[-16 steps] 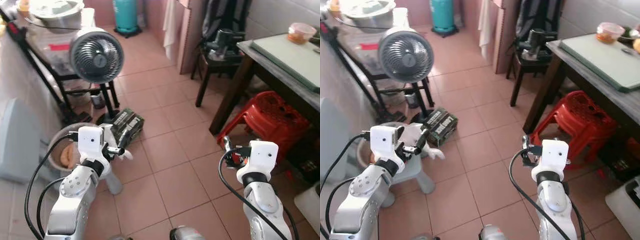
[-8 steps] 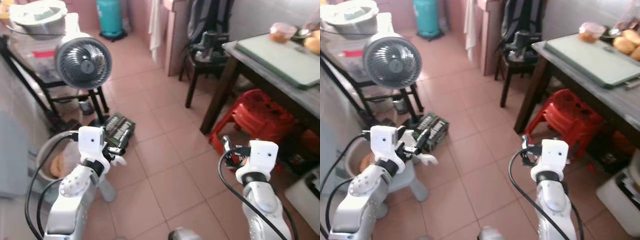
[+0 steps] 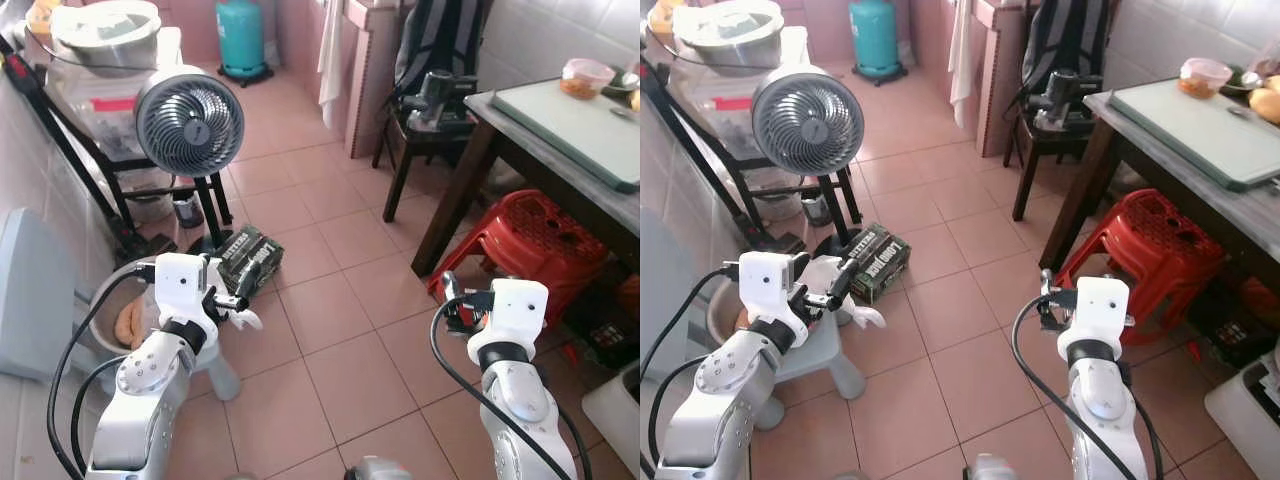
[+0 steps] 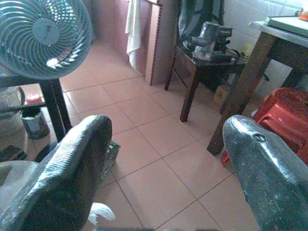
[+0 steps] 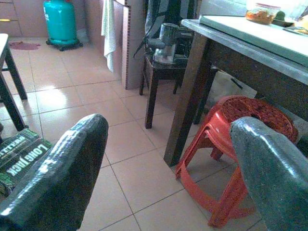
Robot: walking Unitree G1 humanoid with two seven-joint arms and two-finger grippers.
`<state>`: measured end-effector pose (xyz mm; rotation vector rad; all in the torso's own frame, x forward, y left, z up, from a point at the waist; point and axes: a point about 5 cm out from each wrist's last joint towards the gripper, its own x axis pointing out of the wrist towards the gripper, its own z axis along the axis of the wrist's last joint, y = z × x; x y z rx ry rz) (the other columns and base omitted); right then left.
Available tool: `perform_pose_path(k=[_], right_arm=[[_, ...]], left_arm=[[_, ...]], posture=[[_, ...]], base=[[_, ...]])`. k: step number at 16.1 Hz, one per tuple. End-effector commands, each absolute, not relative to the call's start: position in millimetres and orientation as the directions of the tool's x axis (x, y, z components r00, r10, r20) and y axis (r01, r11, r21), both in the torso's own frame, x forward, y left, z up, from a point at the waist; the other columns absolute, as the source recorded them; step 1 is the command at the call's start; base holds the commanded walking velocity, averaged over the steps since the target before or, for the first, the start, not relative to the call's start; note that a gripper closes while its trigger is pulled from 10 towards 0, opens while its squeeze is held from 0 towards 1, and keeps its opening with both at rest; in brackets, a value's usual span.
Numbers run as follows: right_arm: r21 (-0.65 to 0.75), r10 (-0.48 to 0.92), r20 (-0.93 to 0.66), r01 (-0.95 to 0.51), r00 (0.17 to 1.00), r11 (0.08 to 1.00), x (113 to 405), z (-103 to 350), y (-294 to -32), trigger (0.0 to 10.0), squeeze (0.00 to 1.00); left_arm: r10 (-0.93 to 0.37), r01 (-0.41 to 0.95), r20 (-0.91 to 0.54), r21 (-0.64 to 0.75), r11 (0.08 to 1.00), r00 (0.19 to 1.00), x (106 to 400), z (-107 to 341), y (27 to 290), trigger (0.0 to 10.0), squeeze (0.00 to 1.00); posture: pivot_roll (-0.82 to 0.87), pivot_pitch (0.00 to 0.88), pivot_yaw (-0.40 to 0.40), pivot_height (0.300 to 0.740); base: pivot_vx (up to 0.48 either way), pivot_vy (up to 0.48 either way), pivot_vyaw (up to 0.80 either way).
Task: Setting the table
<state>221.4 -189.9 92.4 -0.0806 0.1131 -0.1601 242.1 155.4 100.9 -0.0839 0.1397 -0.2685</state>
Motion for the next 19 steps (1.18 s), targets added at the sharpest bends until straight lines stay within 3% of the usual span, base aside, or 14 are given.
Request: perform_pose_path(k=[1,19], right_arm=[[-0.092,-0.170,-0.097,0.161,0.981,0.983,221.2,95.8,-191.8,10.0,0.00],[-0.092,-0.170,-0.097,0.161,0.981,0.983,221.2,95.8,-191.8,10.0,0.00]], left_arm=[[-0.265,0.255,-0.120,-0.093,0.962,0.957,242.6,103.9,156.2,10.0,0.00],[-0.265,0.255,-0.120,-0.093,0.962,0.957,242.6,103.9,156.2,10.0,0.00]], posture=[[-0.05,0.000,0.017,0.740],[-0.05,0.000,0.017,0.740]], base=[[0.000,0.000,0.00],[0.000,0.000,0.00]])
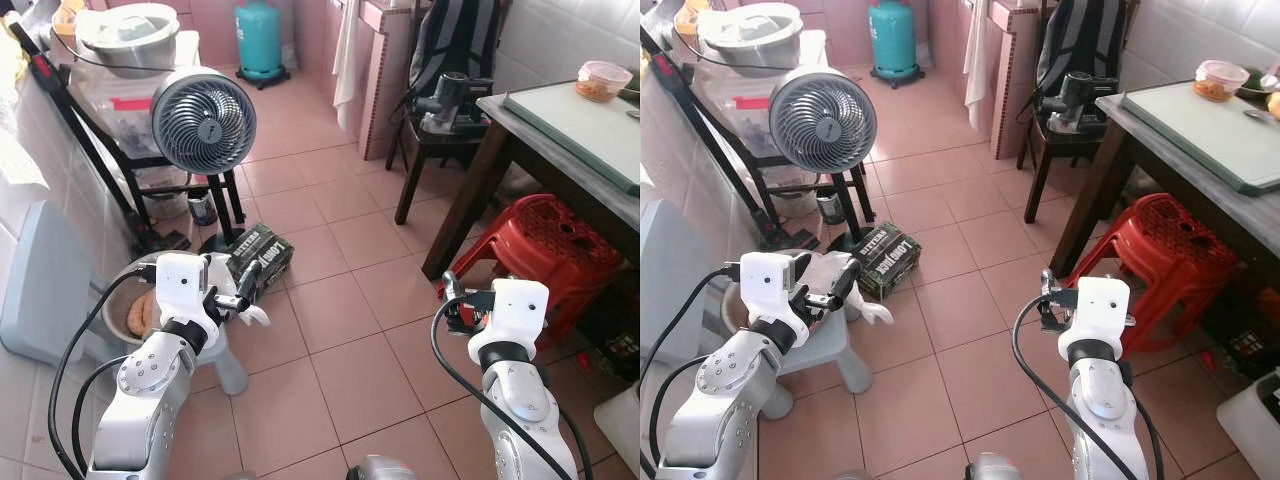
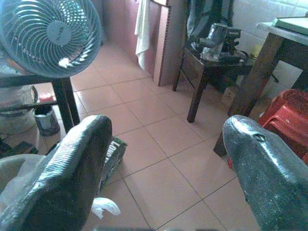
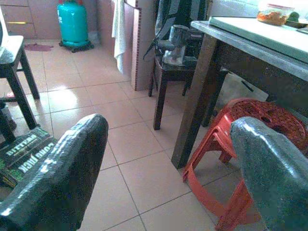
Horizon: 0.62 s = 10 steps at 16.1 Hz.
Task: Setting the table
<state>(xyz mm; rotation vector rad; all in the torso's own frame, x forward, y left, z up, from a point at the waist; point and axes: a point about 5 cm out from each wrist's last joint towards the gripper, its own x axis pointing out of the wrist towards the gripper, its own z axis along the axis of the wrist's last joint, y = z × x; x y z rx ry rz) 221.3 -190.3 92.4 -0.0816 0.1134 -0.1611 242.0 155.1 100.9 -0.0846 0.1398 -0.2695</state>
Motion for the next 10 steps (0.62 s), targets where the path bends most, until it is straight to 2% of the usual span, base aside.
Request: perform_pose_path(k=[1,10], right_arm=[[-0.092,-0.170,-0.097,0.161,0.981,0.983,221.2,95.8,-191.8,10.0,0.00],[-0.107,-0.162,-0.090,0.152,0.983,0.982,222.0,96.7,-190.3,10.0,0.00]], left_arm=[[-0.265,0.255,-0.120,-0.093,0.962,0.957,242.6,103.9,156.2,10.0,0.00],[-0.257,0.248,-0.125,-0.082,0.965,0.958,242.1,103.5,156.3,10.0,0.00]], posture=[[-0.05,0.000,0.017,0.740],[-0.04,0.000,0.024,0.740]], base=[[0.000,0.000,0.00],[0.000,0.000,0.00]])
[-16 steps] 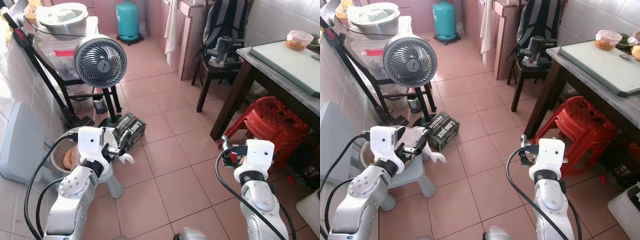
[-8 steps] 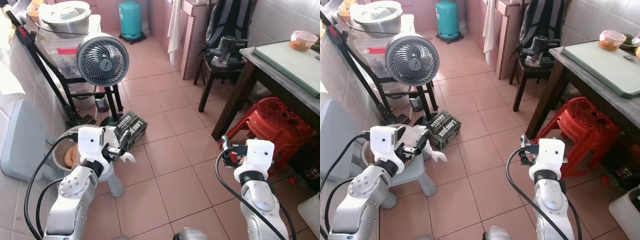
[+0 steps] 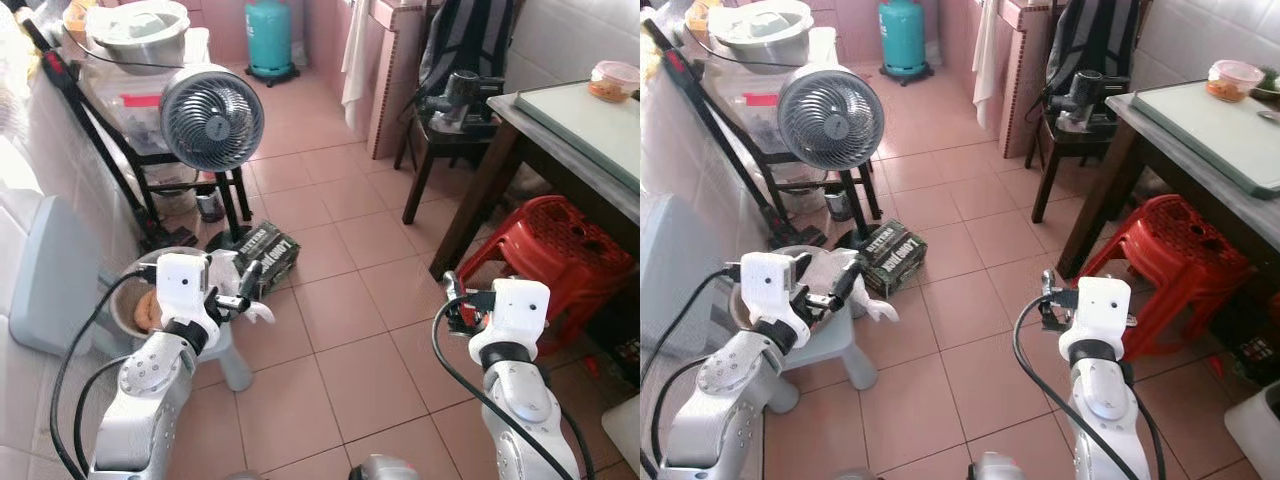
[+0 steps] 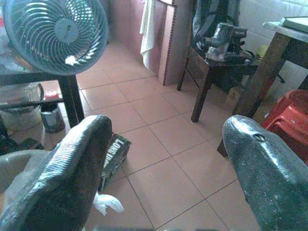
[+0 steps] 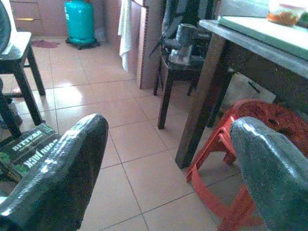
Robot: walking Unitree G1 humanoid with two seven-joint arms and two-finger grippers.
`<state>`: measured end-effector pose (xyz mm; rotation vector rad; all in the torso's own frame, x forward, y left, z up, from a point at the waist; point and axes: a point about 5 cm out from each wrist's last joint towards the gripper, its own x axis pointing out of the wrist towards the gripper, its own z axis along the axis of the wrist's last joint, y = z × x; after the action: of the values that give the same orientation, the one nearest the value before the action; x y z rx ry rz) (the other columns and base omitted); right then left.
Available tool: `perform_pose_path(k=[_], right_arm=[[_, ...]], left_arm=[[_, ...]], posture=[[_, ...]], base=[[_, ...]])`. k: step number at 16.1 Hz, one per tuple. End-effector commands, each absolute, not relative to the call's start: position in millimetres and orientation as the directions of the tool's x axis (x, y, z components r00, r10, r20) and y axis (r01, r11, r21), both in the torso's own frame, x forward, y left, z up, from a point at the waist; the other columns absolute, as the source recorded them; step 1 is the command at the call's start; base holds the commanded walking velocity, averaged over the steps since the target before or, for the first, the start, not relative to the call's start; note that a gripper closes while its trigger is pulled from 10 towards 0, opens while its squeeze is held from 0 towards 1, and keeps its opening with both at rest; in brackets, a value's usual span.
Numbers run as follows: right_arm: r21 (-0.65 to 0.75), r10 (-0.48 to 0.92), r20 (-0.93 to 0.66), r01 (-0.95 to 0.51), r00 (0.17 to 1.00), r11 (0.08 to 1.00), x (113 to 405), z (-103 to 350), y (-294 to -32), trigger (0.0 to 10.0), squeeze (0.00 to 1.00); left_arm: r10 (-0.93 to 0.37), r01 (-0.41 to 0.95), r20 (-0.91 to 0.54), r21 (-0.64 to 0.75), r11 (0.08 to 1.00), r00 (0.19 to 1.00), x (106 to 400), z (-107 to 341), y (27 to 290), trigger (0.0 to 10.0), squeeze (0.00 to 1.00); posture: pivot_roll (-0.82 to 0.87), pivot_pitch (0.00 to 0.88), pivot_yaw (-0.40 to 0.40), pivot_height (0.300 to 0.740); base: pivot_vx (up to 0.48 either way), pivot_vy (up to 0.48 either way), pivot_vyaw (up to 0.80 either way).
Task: Setting the table
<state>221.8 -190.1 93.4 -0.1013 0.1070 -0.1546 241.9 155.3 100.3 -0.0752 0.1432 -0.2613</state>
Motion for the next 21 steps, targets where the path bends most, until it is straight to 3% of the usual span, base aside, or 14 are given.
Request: perform_pose_path(k=[1,8,15,21], right_arm=[[-0.135,-0.139,-0.056,0.131,0.989,0.982,224.7,100.3,-188.0,10.0,0.00],[-0.041,-0.099,-0.049,0.097,0.994,0.994,230.5,105.0,-181.0,10.0,0.00],[-0.028,-0.104,-0.070,0.102,0.992,0.994,228.5,101.8,-183.9,10.0,0.00],[-0.032,-0.105,-0.078,0.103,0.991,0.994,227.3,100.6,-185.4,10.0,0.00]], left_arm=[[-0.240,0.235,-0.130,-0.058,0.970,0.962,242.7,103.9,157.1,10.0,0.00],[-0.249,0.245,-0.121,-0.047,0.968,0.961,249.2,106.1,153.8,10.0,0.00],[-0.269,0.264,-0.110,-0.062,0.963,0.957,246.6,107.1,152.4,10.0,0.00],[-0.280,0.274,-0.100,-0.067,0.959,0.955,245.6,107.3,150.9,10.0,0.00]], posture=[[-0.05,0.000,0.029,0.740],[-0.05,0.000,0.040,0.740],[-0.05,0.000,0.034,0.740],[-0.06,0.000,0.030,0.740]], base=[[0.000,0.000,0.00],[0.000,0.000,0.00],[0.000,0.000,-0.80],[0.337,0.000,-0.80]])
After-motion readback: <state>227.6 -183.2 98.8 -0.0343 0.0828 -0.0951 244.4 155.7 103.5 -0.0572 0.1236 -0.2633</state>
